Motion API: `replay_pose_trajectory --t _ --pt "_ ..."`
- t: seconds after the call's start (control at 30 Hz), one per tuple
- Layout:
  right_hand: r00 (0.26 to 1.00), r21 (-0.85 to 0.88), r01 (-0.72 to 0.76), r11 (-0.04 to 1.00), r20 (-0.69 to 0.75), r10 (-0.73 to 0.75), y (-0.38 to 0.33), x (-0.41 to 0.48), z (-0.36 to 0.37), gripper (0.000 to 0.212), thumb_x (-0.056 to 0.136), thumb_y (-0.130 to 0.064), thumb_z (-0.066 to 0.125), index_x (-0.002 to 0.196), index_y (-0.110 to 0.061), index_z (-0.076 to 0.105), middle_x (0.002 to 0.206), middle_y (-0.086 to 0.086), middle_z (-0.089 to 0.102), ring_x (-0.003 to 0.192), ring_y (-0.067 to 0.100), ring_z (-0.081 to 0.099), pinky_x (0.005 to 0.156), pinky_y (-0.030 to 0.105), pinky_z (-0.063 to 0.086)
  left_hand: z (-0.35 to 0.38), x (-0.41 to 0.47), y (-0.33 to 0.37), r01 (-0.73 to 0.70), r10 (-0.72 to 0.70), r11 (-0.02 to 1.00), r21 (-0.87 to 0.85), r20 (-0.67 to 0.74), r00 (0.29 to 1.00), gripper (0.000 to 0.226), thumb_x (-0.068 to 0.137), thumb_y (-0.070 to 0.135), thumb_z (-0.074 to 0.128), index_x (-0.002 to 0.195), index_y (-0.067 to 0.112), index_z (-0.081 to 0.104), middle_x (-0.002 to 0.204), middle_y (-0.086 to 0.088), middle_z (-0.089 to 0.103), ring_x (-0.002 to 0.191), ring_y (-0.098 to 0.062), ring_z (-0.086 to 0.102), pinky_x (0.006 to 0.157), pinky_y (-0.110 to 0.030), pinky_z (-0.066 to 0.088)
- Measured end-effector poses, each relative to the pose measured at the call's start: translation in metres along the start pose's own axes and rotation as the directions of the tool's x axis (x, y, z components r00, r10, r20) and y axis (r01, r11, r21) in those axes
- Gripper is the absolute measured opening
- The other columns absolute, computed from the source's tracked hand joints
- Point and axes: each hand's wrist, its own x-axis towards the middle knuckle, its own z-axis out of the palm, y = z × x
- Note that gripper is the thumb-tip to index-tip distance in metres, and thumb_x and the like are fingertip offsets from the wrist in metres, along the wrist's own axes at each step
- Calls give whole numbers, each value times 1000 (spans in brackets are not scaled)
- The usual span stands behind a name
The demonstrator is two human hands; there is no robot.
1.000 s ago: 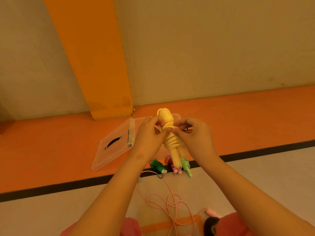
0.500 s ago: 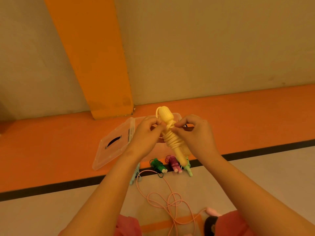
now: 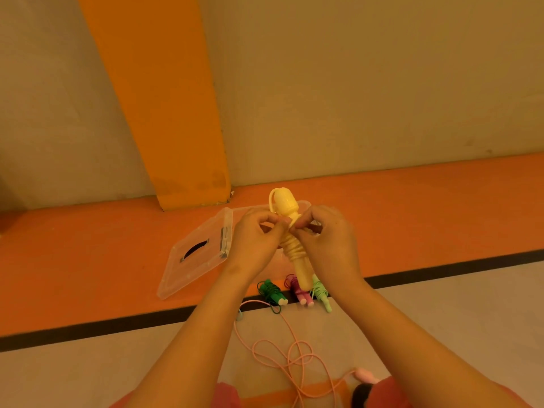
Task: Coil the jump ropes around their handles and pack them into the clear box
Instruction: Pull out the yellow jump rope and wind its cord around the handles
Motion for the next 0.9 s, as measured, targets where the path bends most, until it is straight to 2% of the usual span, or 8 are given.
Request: replay_pose_trajectory --t 0.13,0.23,0.3,0.37,0.47,0.57,0.7,0.9 --pt "999 -27 27 999 36 -26 4 2 3 32 74 -9 76 72 -31 53 83 -14 52 86 8 51 69 14 40 -5 2 -2 11 -11 1000 11 36 999 7 87 24 67 85 17 68 111 2 59 98 -21 62 84 -47 55" --pt "997 68 -39 997 75 33 6 6 2 28 77 -19 75 95 -26 55 103 -5 53 98 10 50 80 21 44 -3 0 3 51 -49 997 -56 41 998 10 92 20 60 84 14 62 111 -6 62 91 -23 66 79 -42 58" --pt "983 98 -128 987 145 113 11 8 1 42 77 -27 74 113 -21 53 113 -6 49 107 9 48 82 19 42 -1 0 6 83 -83 987 -139 12 997 14 94 15 56 81 14 57 103 -10 64 86 -24 68 76 -40 59" --pt "952 179 -229 957 245 182 14 9 2 54 75 -42 73 120 -27 48 120 -3 49 108 10 52 81 19 46 -1 0 7 70 -76 981 -181 -27 997 15 94 14 56 78 15 55 99 -14 63 86 -25 67 75 -43 60" --pt "918 255 -322 912 318 236 17 8 4 59 67 -70 64 115 -41 45 120 7 54 95 21 64 70 37 58 0 -1 8 29 -33 984 -175 -21 999 16 94 16 56 78 18 55 111 -18 58 90 -28 67 74 -46 59" --pt "911 325 -354 877 333 244 15 10 1 50 77 -50 64 118 -32 41 115 10 57 77 23 67 55 38 57 0 -4 14 26 -17 968 -251 37 999 18 96 12 51 79 16 53 114 -18 57 92 -23 67 76 -37 60" --pt "939 317 -289 903 279 203 13 12 -6 45 85 -33 64 123 -25 40 107 4 59 67 12 63 55 37 55 -1 -9 25 126 -42 868 -480 181 983 17 97 7 47 81 11 51 92 -5 65 88 -14 65 82 -33 56" --pt "958 359 -196 913 269 100 9 9 -11 44 86 -38 54 124 -27 34 111 1 56 82 4 61 65 24 52 -10 -9 27 324 -45 617 -717 379 924 8 77 12 53 79 12 61 98 -9 61 103 -24 56 93 -42 48"
